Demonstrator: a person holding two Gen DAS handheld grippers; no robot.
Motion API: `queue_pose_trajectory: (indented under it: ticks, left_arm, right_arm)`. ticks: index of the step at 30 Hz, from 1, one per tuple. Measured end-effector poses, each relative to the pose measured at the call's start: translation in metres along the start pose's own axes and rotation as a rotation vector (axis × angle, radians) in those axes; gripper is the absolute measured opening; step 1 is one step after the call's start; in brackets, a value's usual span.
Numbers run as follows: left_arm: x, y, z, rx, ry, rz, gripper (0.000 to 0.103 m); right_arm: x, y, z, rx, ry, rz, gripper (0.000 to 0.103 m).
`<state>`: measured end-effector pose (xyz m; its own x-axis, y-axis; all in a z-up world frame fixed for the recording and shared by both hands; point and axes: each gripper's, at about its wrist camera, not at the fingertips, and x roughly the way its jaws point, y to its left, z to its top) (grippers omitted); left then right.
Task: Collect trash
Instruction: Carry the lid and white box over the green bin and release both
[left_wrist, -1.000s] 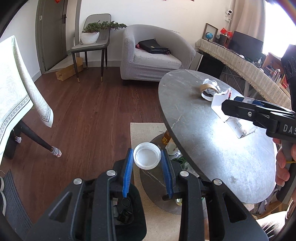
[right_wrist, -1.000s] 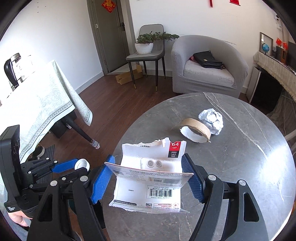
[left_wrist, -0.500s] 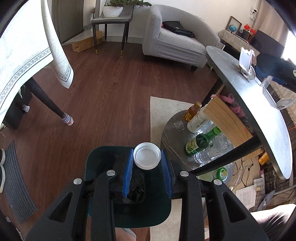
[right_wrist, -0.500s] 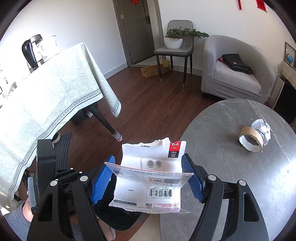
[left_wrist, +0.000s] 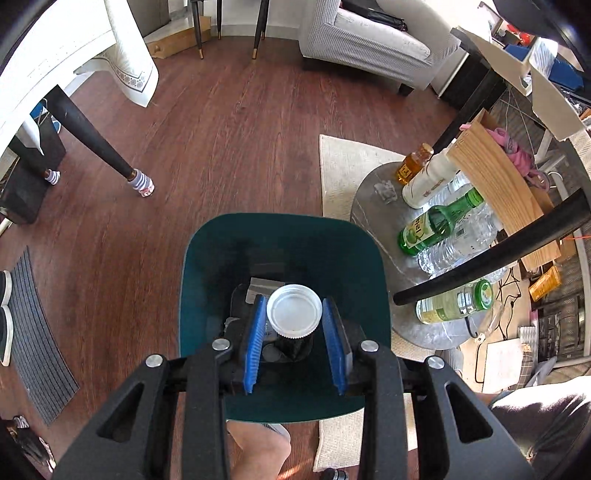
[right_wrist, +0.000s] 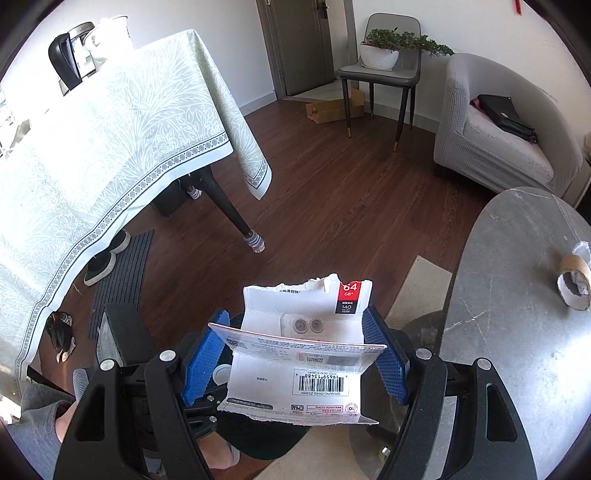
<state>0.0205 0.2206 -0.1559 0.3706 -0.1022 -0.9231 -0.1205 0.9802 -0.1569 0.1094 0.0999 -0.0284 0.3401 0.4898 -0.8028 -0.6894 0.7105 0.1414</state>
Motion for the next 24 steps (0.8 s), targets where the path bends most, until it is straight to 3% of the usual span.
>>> queue_pose_trajectory:
  ticks: [5,15,24]
  left_arm:
    - [-0.006,0.014,-0.005,-0.009,-0.014,0.011,0.043]
    - [-0.054,0.034,0.003,-0.045,-0.142,0.005,0.041]
    - [-0.084,0.035,0.015,-0.052,-0.214,-0.001,0.028]
  right_arm:
    - [0.033,0.01,-0.008,-0.016,0.075,0.01,0.075]
    - [0.079,0.018,-0.023,-0.001,0.158,0.043,0.075]
    - [0.111,0.03,-0.042,-0.023,0.243,0.057,0.075]
